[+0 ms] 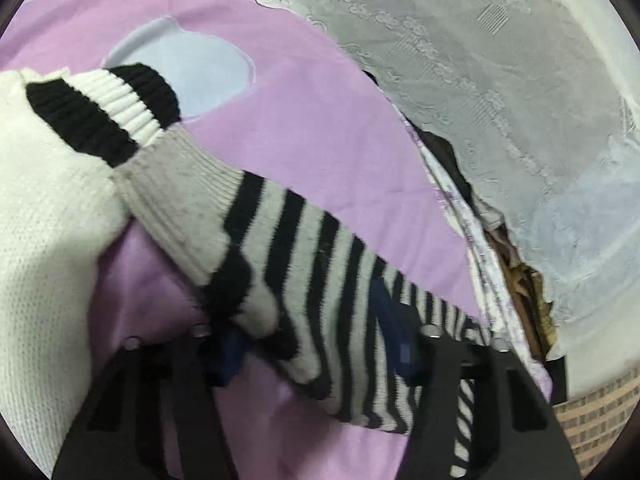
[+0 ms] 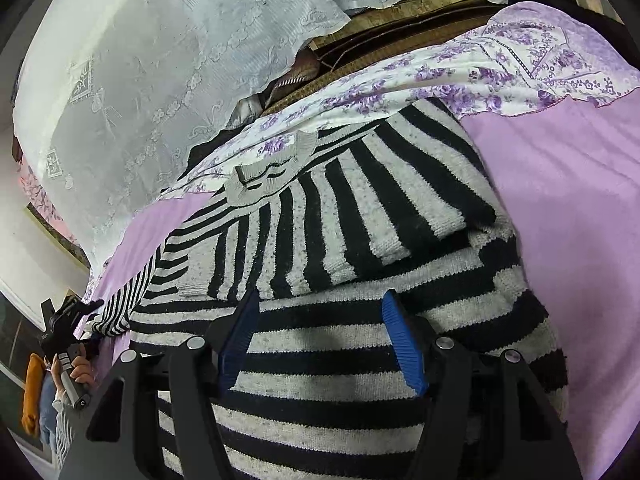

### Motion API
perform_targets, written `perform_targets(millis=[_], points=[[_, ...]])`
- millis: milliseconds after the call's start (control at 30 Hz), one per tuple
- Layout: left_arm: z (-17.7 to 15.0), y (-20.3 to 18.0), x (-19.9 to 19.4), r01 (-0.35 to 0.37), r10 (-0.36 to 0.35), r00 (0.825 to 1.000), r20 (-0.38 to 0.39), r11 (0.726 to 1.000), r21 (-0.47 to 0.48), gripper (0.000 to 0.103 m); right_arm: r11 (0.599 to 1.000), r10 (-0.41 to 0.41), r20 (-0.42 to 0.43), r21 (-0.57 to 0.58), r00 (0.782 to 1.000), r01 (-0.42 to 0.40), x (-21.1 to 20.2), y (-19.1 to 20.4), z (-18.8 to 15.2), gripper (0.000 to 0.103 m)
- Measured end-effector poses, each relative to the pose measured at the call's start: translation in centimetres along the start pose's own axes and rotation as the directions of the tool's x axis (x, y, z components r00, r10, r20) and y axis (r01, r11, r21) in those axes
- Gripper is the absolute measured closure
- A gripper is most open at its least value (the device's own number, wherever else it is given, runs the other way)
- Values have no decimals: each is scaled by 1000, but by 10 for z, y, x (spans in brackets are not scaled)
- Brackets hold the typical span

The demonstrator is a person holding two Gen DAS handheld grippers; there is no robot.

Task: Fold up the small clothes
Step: 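Grasp the cuff of the other striped sleeve with the left tool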

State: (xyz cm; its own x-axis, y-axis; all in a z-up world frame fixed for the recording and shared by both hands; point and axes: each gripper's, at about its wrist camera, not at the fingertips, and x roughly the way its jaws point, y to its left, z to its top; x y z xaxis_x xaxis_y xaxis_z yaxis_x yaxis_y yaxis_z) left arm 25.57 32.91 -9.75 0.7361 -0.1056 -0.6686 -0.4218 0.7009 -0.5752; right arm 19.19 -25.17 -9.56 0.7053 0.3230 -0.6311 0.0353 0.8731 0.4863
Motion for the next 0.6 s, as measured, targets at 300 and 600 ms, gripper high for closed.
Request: perform_targets(millis=[300, 600], points=[[-2, 3, -10, -39, 39, 999, 21, 999, 29, 84, 1000, 3, -4, -1, 1000, -3, 1, 0, 0, 36], [-14, -27, -29, -136, 118, 987, 104, 974, 182, 91, 1000, 2, -14, -12, 1000, -2, 3, 2, 0, 32]])
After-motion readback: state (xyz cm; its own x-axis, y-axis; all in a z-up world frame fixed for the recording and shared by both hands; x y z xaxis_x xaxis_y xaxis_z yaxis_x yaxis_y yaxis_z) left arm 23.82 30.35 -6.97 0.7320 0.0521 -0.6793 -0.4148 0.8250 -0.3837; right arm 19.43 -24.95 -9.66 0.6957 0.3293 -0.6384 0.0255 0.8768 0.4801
